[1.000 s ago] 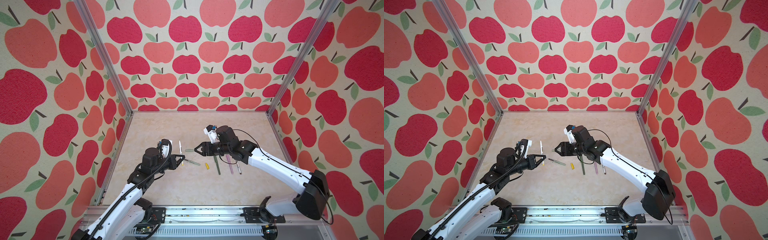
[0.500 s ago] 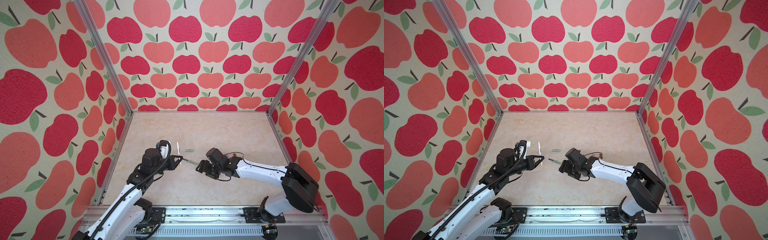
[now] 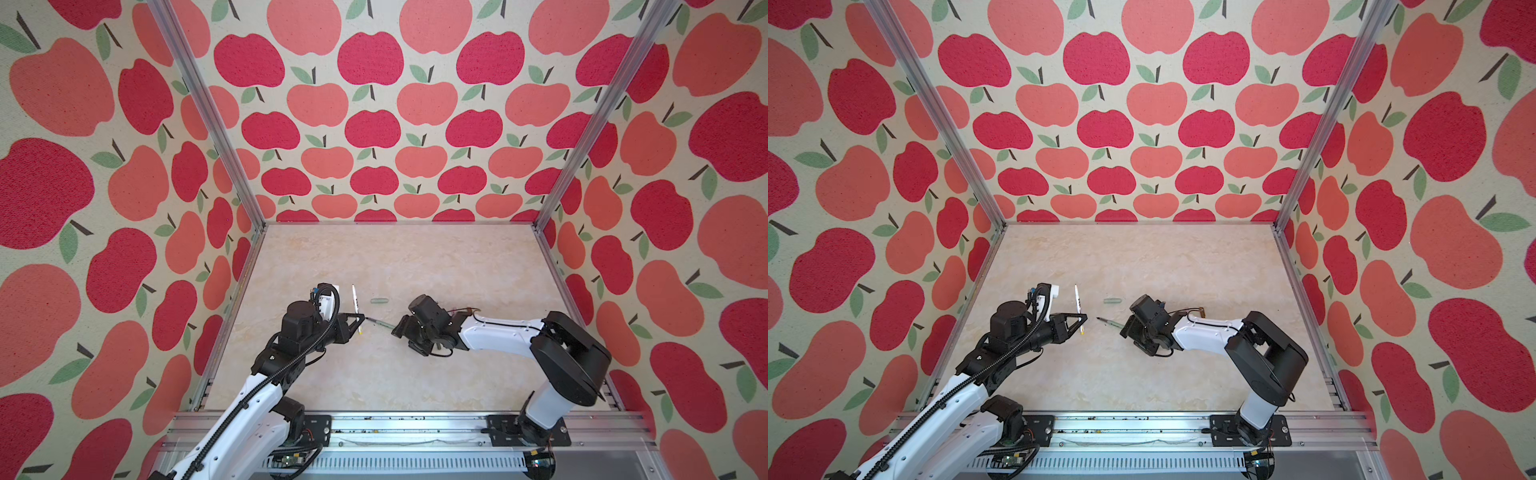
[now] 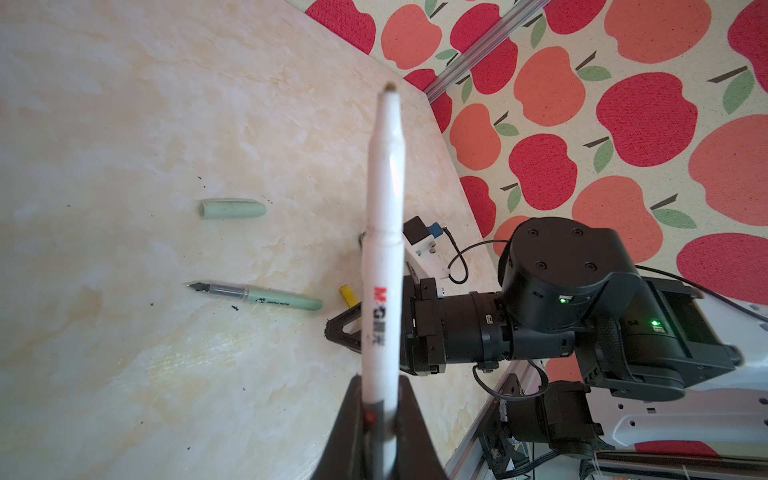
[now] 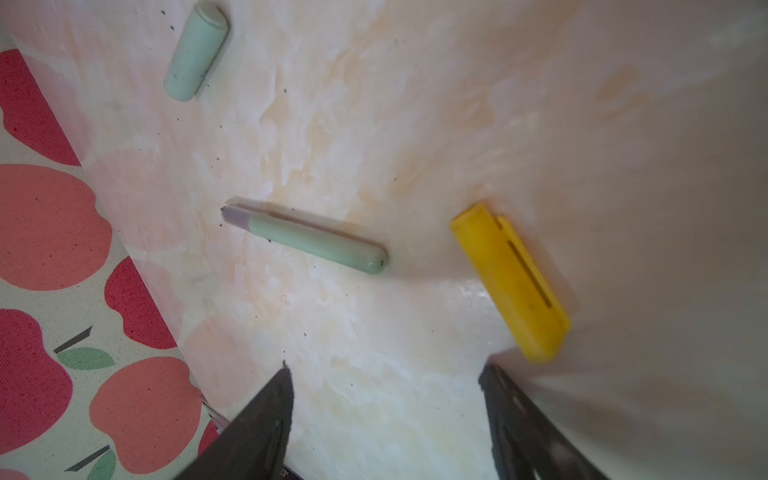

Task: Insert the pens into the pen caps
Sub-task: 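Lower the open right gripper onto the yellow cap and close on it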

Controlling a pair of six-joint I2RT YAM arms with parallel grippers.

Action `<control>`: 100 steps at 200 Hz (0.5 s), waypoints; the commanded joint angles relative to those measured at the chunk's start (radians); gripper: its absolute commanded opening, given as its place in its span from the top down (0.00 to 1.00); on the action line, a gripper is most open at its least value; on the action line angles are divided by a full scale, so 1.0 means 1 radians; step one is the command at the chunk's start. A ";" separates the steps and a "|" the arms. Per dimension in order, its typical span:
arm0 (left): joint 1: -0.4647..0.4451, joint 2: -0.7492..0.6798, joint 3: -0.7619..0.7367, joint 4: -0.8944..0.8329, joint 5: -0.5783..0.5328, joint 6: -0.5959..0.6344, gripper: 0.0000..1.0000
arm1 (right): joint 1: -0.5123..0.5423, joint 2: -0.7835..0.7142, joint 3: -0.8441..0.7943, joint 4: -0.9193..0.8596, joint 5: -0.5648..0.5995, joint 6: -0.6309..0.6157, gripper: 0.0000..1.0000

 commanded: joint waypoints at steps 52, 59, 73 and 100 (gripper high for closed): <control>0.016 -0.033 -0.013 -0.003 -0.003 0.004 1.00 | -0.050 0.041 0.046 -0.135 0.046 -0.071 0.26; 0.018 -0.035 -0.013 -0.005 -0.003 0.005 1.00 | -0.056 0.040 0.050 -0.147 0.048 -0.079 0.26; 0.020 -0.036 -0.013 -0.007 -0.003 0.006 1.00 | -0.065 0.037 0.059 -0.173 0.051 -0.097 0.27; 0.024 -0.034 -0.010 -0.008 0.001 0.009 1.00 | -0.085 0.036 0.071 -0.201 0.059 -0.128 0.27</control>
